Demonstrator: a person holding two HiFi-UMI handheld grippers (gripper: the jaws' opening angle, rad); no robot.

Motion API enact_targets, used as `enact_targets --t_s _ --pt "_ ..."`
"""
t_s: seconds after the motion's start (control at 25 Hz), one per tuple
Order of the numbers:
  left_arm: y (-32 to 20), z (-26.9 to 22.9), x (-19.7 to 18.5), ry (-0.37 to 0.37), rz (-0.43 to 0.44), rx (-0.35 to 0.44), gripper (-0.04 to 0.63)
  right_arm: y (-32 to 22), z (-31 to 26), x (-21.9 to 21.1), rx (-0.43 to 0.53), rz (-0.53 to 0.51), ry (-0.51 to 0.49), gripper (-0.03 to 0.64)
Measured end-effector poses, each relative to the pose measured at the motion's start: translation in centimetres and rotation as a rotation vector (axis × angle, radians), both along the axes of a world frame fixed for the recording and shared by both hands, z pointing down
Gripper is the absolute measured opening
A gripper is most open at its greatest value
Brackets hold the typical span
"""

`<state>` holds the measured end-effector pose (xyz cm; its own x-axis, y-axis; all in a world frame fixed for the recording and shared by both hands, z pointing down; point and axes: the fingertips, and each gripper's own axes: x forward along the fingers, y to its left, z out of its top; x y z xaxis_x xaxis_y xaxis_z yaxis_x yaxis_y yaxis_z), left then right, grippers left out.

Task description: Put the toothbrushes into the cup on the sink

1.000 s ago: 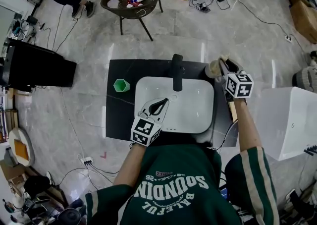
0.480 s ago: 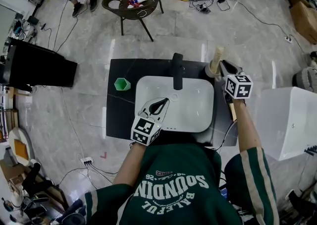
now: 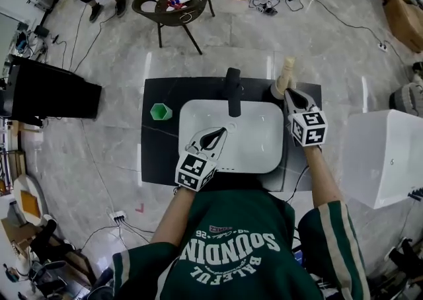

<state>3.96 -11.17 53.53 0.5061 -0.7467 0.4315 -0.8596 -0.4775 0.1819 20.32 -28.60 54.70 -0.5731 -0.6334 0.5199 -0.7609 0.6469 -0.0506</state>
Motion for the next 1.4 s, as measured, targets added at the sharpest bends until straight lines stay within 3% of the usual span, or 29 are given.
enact_targets --t_s 0.56,0.96,1.4 --pt "-0.9 0.8 2.9 0.01 0.092 -0.011 0.011 7.7 1.5 0.7 -0.059 0.062 -0.068 0.048" --pt "-1.4 1.1 5.9 0.018 0.162 -0.022 0.011 10.2 2.8 3.4 -0.084 0.066 -0.024 0.048" --pt "-1.4 1.5 6.7 0.006 0.168 -0.042 0.011 10.3 4.8 7.1 -0.139 0.079 0.03 0.051"
